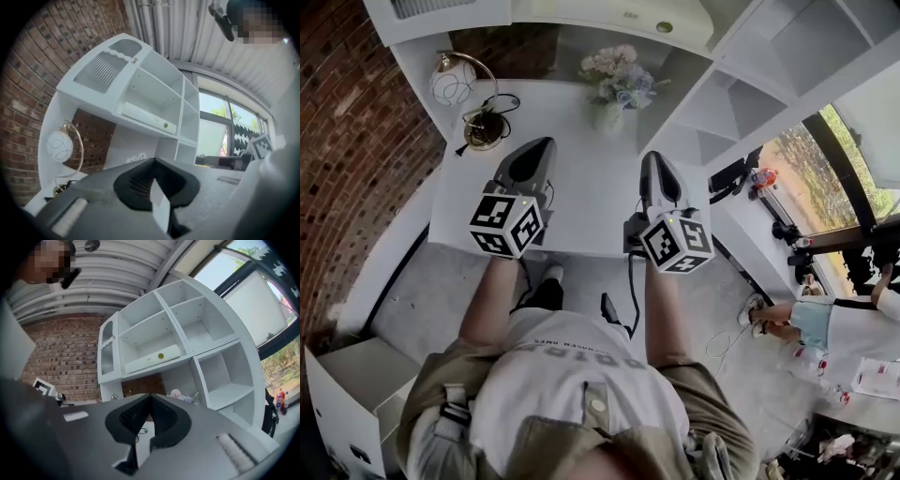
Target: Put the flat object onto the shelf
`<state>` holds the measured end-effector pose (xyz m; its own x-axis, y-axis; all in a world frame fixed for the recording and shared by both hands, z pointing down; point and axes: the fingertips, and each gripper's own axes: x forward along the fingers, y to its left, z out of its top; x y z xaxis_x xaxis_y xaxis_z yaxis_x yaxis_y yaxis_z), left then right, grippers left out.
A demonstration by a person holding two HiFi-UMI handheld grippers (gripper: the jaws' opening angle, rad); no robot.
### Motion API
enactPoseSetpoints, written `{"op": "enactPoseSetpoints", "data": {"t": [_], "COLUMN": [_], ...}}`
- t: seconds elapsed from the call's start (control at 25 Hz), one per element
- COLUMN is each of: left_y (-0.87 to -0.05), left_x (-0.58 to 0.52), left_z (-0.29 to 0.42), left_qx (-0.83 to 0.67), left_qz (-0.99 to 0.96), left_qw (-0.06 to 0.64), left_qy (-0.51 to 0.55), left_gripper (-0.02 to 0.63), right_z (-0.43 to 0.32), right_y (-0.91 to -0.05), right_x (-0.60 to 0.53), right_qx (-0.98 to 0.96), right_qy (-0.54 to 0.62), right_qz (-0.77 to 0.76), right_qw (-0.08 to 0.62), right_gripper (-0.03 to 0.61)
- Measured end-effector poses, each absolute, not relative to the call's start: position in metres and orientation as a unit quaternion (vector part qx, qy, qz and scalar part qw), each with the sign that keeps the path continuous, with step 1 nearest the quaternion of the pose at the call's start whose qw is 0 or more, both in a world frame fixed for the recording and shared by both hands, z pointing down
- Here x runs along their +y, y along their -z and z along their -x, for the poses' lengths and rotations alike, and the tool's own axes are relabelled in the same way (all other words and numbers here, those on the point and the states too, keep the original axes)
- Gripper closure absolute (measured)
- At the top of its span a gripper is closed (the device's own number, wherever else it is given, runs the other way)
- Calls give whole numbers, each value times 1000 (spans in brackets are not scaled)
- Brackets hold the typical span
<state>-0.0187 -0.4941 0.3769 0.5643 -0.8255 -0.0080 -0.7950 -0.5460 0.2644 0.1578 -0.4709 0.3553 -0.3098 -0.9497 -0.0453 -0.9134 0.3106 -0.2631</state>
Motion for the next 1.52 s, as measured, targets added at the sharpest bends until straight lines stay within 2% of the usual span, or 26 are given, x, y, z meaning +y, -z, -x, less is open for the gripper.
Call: {"op": "enactPoseSetpoints", "data": {"t": [0.2,0.4,0.76,1.52], "left_y": [-396,-401,-386,-374], "left_x": [-438,-387,-329,-305], "left_z": [24,21,14,23], "left_qx": [-494,-515,-528,-528], "left_qz": [-867,-857,-849,-849], "left_qw": [66,22,-13,-15], "left_qy": [15,-17,-19,-9], "left_gripper": [606,606,606,607], "right_z": [-151,-150,-146,-130], "right_y": [-383,-387,-369,-354], "right_x": [-416,-368,-314,-282], "right_qx": [801,803,804,801], "right_qy": [57,48,15,-29], "right_qz": [593,592,592,597], "right_qw": [48,51,56,33], "right_gripper": [574,574,574,577]}}
